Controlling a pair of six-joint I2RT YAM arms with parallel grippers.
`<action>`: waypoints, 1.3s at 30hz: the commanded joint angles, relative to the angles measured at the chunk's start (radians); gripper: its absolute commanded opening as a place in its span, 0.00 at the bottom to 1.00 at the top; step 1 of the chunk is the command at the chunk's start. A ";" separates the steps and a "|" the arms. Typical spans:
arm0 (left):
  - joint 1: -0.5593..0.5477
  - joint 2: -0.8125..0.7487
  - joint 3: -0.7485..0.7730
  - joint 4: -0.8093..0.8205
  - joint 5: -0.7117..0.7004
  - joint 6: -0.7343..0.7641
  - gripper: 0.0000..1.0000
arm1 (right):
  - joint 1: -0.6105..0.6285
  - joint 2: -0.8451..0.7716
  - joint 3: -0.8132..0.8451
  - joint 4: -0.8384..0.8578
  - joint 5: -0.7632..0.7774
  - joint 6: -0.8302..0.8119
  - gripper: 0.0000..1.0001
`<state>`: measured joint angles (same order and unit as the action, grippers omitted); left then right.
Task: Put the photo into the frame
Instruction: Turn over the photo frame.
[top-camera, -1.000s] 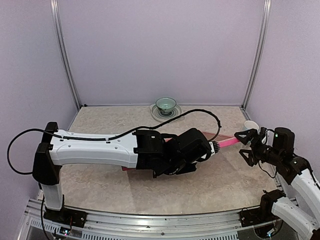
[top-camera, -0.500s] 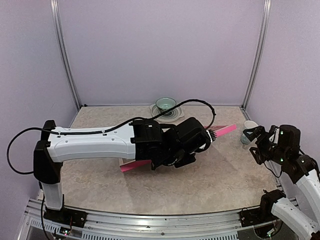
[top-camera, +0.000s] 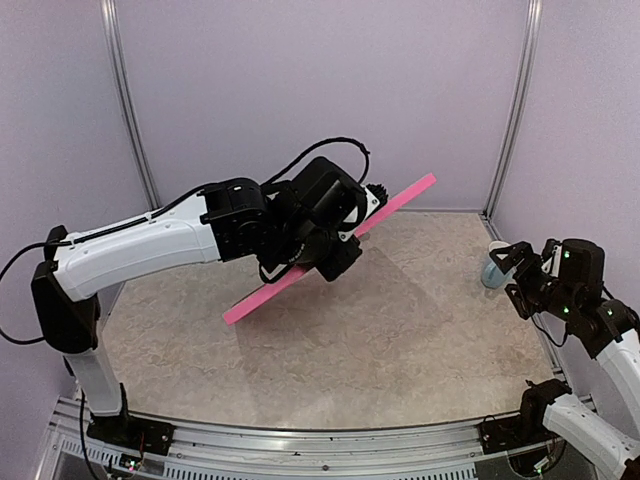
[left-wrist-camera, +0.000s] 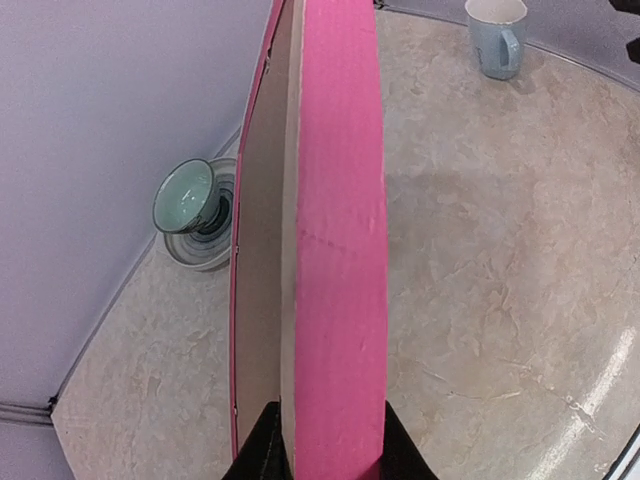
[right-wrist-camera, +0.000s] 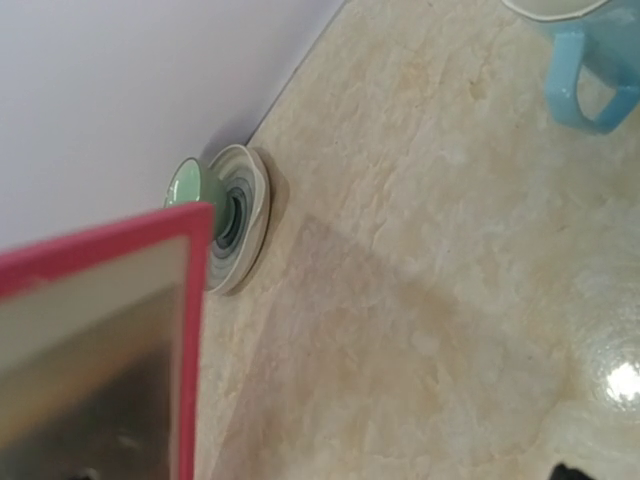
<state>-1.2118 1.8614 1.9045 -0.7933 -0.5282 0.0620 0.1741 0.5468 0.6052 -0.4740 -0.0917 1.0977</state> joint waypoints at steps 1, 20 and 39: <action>0.036 -0.081 0.034 0.114 0.103 -0.210 0.00 | -0.004 -0.003 -0.005 0.000 -0.011 -0.014 0.99; 0.220 -0.297 -0.134 0.290 0.317 -0.460 0.00 | -0.004 0.014 -0.052 0.056 -0.065 -0.010 0.99; 0.452 -0.505 -0.445 0.480 0.522 -0.760 0.00 | -0.004 0.044 -0.105 0.119 -0.109 -0.002 0.99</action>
<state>-0.7738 1.4212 1.4765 -0.4541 -0.0376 -0.6430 0.1741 0.5938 0.5121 -0.3798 -0.1925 1.0962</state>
